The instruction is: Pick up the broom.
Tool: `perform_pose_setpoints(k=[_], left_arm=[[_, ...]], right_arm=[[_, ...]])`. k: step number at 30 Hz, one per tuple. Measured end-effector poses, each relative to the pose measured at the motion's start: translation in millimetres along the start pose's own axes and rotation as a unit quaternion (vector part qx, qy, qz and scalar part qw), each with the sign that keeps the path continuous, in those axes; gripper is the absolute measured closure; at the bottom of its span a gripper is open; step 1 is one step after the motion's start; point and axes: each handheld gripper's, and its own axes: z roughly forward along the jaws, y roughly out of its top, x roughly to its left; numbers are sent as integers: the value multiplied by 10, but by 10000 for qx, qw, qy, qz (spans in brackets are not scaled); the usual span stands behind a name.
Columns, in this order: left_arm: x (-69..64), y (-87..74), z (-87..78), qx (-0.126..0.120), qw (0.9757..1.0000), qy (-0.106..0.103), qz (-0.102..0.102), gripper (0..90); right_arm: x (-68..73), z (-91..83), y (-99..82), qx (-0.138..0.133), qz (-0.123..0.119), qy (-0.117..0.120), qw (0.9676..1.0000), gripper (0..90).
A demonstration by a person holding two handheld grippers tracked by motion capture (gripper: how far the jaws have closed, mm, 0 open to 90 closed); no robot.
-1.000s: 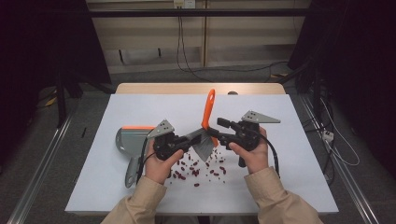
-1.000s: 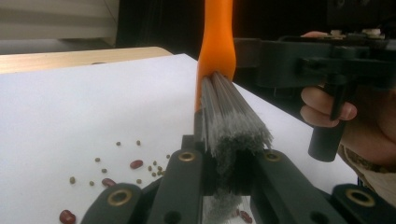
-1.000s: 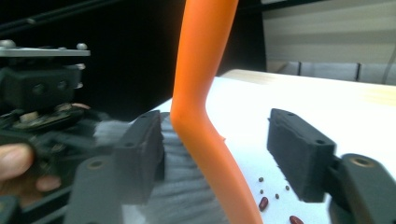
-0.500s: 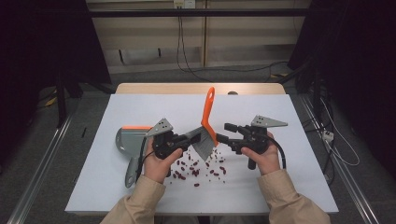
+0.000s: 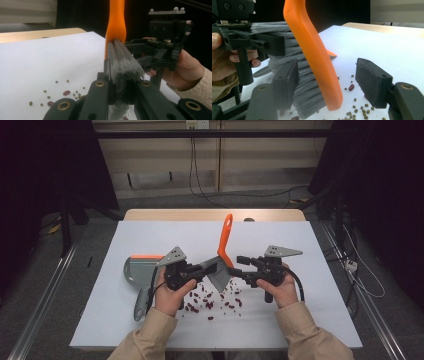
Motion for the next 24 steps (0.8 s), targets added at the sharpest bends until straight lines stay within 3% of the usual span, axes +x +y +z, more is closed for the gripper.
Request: perform_pose_setpoints(k=[7,14,24], left_arm=[[-37,4,33,0,9999,-171,15,849],[-49,1,53,-13,9994,-350,-9,849],[-45,-10,78,-18,9977,-675,-81,850]], right_arm=[[-32,-4,-7,27,37,75,10000,381],[-14,42,-20,120,122,507,9986,430],[-19,22,-26,209,-53,735,9971,483]])
